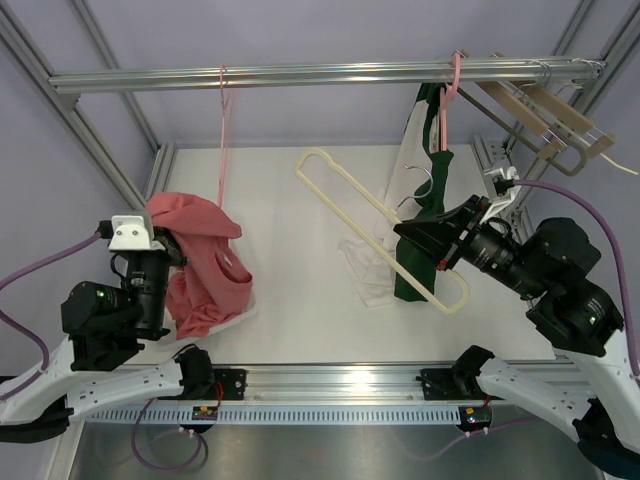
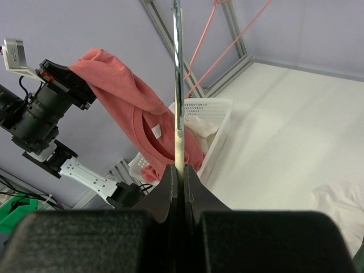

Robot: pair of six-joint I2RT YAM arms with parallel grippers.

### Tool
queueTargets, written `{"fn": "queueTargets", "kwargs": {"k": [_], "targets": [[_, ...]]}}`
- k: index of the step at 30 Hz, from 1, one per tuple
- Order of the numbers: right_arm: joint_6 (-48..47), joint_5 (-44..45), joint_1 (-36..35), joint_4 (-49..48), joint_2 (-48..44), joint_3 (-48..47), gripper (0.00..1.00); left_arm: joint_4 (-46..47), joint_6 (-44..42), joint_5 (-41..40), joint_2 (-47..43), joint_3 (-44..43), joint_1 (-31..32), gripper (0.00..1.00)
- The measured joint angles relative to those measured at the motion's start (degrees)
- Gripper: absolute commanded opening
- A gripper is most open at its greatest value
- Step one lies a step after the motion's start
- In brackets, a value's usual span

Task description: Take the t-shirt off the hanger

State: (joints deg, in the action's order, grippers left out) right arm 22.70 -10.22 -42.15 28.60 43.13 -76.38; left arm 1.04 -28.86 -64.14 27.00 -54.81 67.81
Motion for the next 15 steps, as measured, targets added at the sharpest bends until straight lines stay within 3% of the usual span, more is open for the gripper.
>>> {"fn": "queueTargets", "kwargs": {"k": [5,15], "targets": [[-0.24,0.15,0.0,0.37,2.56,-0.57,0.0,-10.62,14.12,-4.33,-1.46,2.49,-1.31,0.0],[-3.28,4.63,0.0,1.29,13.2,-6.73,0.0,-43.8,53.51,-3.67,1.01,4.31,-11.85,0.0]]}}
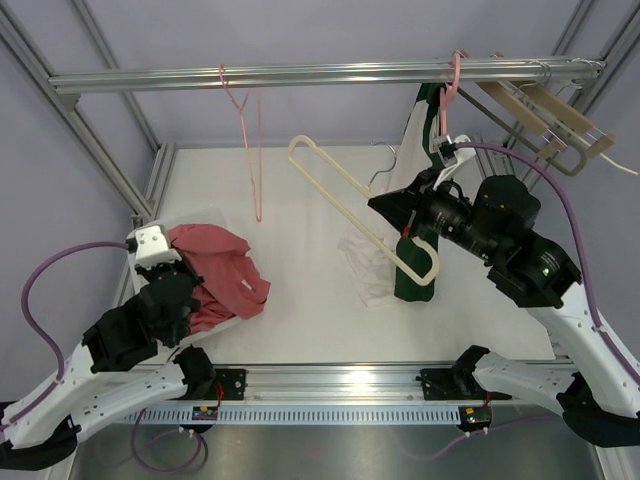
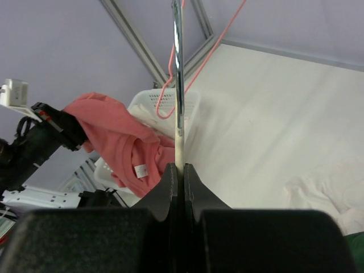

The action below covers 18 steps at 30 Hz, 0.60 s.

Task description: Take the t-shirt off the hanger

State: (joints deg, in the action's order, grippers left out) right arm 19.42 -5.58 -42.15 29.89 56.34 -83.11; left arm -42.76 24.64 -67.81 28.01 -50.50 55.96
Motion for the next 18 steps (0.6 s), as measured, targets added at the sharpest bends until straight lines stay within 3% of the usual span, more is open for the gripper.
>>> {"fn": "queueTargets", "kwargs": {"k": [6,10,13,16,18], "targets": [[-1.09,0.68,0.0,0.02,2.84,-0.26,0.0,-21.84,19.47,-1.42,-3.72,-2.6,-0.48,0.0],[-1.55,1.7,-0.04,0.13,6.91,-4.04,0.0,-30.51,29.16,-2.03,3.08,-5.01,-1.42,0.0],[-1.92,3.06,-0.31,-0.02,10.32,-6.54,0.0,-29.77,29.29,-0.98,10.8,-5.16,-4.85,0.0],[-2.43,3.91,-0.92,0.02,12.39,-6.99,0.0,-19.47,21.88,5.38,11.98,-2.91,-16.5,0.0],[-2.95,5.01,-1.55,0.28,13.03,-7.02,0.0,-13.0,17.25,12.68,10.38,-0.81,-29.11,0.0]]}}
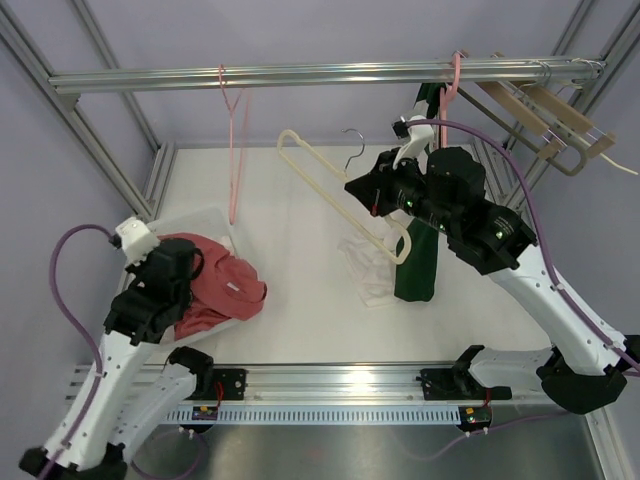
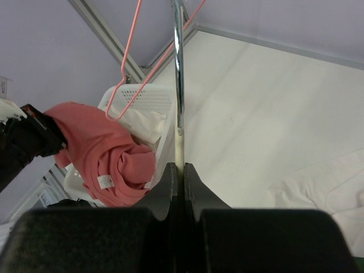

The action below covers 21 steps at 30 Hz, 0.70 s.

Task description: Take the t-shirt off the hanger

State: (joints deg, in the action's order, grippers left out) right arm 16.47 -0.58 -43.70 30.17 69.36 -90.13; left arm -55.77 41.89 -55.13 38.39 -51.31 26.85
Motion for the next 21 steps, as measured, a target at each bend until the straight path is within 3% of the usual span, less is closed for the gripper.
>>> {"fn": "queueTargets", "kwargs": {"k": [6,8,10,13,14,18,21], "targets": [[-1.16,2.49,-0.5,1.6,0.39,-1.77,0.0,13.31,-6.95,26.18,-1.27,8.02,-33.92,0.0],[-1.53,3.52,-0.57,2.29,1.7,-4.35,0.0,15.82,-7.32,32.87,1.95,8.61,-39.34,0.0],[-2.01,4.9,-0.66,2.34,3.85,-7.21,0.0,19.02,-7.32,38.1,6.1,8.57,-41.22,0.06],[-2.97,7.63,-0.83,2.29,8.07,-11.47,0.0,22.03,-7.1,43.54,10.93,8.59,-42.93,0.25],[-3.37,8.57,-1.01,2.27,9.6,-12.85,0.0,22.97,-6.82,45.62,11.8,8.68,-44.19,0.42],[-6.05,11.96,-2.38,3.87,17.18,-20.94,0.0,25.18,-6.84,50.73,10.82,10.03,-47.95,0.81],[-8.44,14.86,-3.06,5.31,24.57,-30.49,0.0,25.55,-7.52,54.03,6.71,10.97,-47.74,0.94]]}}
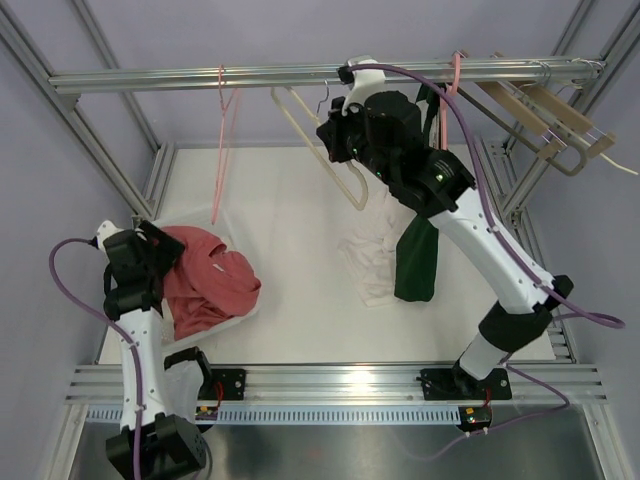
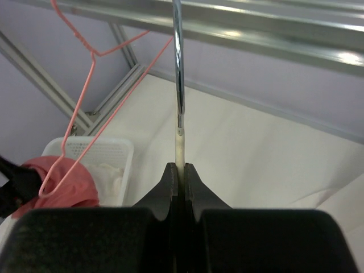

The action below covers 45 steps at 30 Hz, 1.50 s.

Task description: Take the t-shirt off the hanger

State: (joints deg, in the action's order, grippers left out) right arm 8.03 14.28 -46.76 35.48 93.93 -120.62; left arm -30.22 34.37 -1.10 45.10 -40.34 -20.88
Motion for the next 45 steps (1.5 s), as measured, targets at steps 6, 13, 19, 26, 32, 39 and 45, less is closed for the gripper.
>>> {"fn": "queueTargets", "kwargs": {"k": [6,13,19,26,32,39,45], "targets": [[-3.96,6.14,-0.04,3.61,11.3,-13.33,0.0,1.16,-0.24,7.43,-6.45,-0.22,2.47,0.99],[-5.6,8.81,0.42,5.31,19.58,-22.21,0.0,-0.37,-0.02,10.14,-8.76,-1.2,4.02,0.99],[-5.86,8.63,1.07,5.57,22.95,-26.23,0.0,-2.12,-0.68,11.74,-9.86,-6.21,6.19,0.99],[-5.84,8.59,1.07,5.79,23.71,-27.08,0.0,-4.24,-5.07,13.29,-13.27,-17.53,14.6,0.99],[-5.31,8.74,1.07,1.84,23.98,-24.41,0.0,-6.23,-8.22,10.45,-16.87,-24.52,18.86,0.99],[-2.89,8.15,1.57,-8.22,17.66,-11.04,0.0,-8.41,-9.14,17.66,-17.35,-25.75,19.98,0.99],[0.04,7.52,2.08,-5.27,15.39,-10.45,0.0,-9.07,-9.53,24.37,-18.49,-27.45,22.05,0.99]]}}
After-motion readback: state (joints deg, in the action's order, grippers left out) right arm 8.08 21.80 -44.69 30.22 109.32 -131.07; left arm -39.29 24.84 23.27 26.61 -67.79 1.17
